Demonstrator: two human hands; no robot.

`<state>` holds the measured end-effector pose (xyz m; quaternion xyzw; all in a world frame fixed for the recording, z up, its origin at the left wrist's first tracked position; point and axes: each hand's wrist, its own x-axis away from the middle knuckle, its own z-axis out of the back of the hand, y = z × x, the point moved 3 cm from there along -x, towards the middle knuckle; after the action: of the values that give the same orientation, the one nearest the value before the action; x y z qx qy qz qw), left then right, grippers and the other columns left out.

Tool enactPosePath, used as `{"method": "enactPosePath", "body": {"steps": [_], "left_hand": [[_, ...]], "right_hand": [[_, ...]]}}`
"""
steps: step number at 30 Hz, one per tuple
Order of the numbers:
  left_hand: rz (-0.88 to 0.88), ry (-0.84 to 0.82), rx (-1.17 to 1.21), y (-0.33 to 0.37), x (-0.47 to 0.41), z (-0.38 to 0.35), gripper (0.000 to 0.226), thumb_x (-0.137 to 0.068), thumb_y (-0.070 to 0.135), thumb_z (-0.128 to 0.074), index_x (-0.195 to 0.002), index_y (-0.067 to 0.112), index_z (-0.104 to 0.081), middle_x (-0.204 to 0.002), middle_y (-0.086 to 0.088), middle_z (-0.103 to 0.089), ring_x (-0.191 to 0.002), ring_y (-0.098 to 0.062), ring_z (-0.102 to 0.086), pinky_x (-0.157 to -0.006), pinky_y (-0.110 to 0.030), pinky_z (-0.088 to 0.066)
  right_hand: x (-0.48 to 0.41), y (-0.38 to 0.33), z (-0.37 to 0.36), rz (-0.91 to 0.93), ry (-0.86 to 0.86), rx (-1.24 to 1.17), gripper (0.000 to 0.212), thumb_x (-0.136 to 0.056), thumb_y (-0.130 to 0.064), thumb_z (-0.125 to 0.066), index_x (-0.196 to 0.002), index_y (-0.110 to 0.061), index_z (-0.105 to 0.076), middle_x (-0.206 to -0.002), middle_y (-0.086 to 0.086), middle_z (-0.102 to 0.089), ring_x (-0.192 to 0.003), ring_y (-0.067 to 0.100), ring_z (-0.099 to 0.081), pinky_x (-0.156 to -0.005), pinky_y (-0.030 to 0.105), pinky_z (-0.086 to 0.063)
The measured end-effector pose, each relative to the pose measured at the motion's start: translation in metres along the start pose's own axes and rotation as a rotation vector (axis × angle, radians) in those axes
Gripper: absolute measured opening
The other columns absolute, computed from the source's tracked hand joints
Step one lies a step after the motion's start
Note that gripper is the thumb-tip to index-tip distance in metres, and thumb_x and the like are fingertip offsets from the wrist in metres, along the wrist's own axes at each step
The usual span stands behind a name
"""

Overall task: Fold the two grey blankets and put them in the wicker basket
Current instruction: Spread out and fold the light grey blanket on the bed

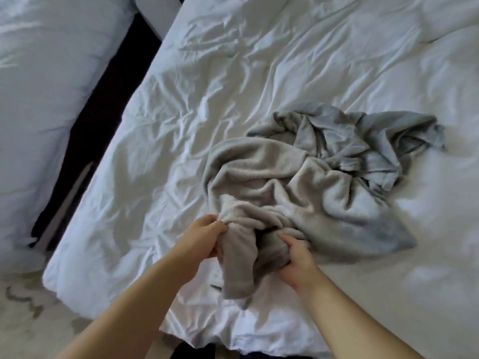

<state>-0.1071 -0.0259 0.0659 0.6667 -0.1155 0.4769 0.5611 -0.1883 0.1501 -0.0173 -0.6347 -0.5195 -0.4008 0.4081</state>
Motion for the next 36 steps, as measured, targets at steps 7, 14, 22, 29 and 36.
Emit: {"method": "enactPosePath", "body": {"steps": [7,14,22,29,36], "left_hand": [[-0.351,0.356,0.159,0.116,0.056,0.040,0.031,-0.086,0.023,-0.066,-0.116,0.026,-0.055,-0.103,-0.006,-0.064,-0.085,-0.023,-0.064,-0.060,-0.030,-0.051],[-0.666,-0.499,-0.115,0.156,0.124,-0.066,0.081,-0.056,0.050,-0.085,-0.127,0.048,-0.046,-0.123,0.016,-0.062,-0.116,0.001,-0.056,-0.086,-0.019,-0.048],[-0.916,-0.187,-0.659,0.150,0.108,-0.098,0.018,-0.071,0.039,-0.062,-0.087,0.030,-0.063,-0.077,0.007,-0.069,-0.078,-0.012,-0.064,-0.069,-0.021,-0.049],[-0.663,0.035,-0.512,0.125,0.067,-0.057,0.024,-0.084,0.015,-0.055,-0.074,0.036,-0.062,-0.053,0.007,-0.065,-0.051,-0.006,-0.063,-0.046,-0.014,-0.044],[-0.756,0.124,-0.056,0.152,0.095,-0.017,0.024,-0.076,-0.004,-0.058,-0.072,0.018,-0.066,-0.055,0.003,-0.067,-0.051,-0.007,-0.062,-0.043,-0.019,-0.047]], "right_hand": [[0.173,-0.088,-0.064,0.378,-0.241,0.042,0.043,-0.080,-0.019,-0.056,-0.112,0.008,-0.065,-0.114,0.031,-0.064,-0.104,0.041,-0.064,-0.086,0.047,-0.054],[0.280,-0.089,-0.094,0.653,-0.418,0.047,0.034,-0.088,-0.027,-0.057,-0.086,0.001,-0.077,-0.097,0.025,-0.071,-0.086,0.035,-0.071,-0.073,0.043,-0.059],[0.297,-0.077,-0.077,0.828,-0.336,-0.107,0.031,-0.095,-0.019,-0.049,-0.111,0.003,-0.064,-0.107,0.026,-0.068,-0.102,0.036,-0.065,-0.088,0.045,-0.052],[0.295,-0.069,-0.069,0.895,-0.269,-0.135,0.022,-0.094,-0.011,-0.054,-0.111,-0.004,-0.065,-0.109,0.015,-0.071,-0.106,0.027,-0.065,-0.084,0.037,-0.052],[0.296,-0.096,-0.028,1.072,-0.068,-0.310,0.021,-0.092,-0.002,-0.049,-0.105,-0.005,-0.064,-0.103,0.013,-0.069,-0.093,0.021,-0.067,-0.075,0.030,-0.050]]}}
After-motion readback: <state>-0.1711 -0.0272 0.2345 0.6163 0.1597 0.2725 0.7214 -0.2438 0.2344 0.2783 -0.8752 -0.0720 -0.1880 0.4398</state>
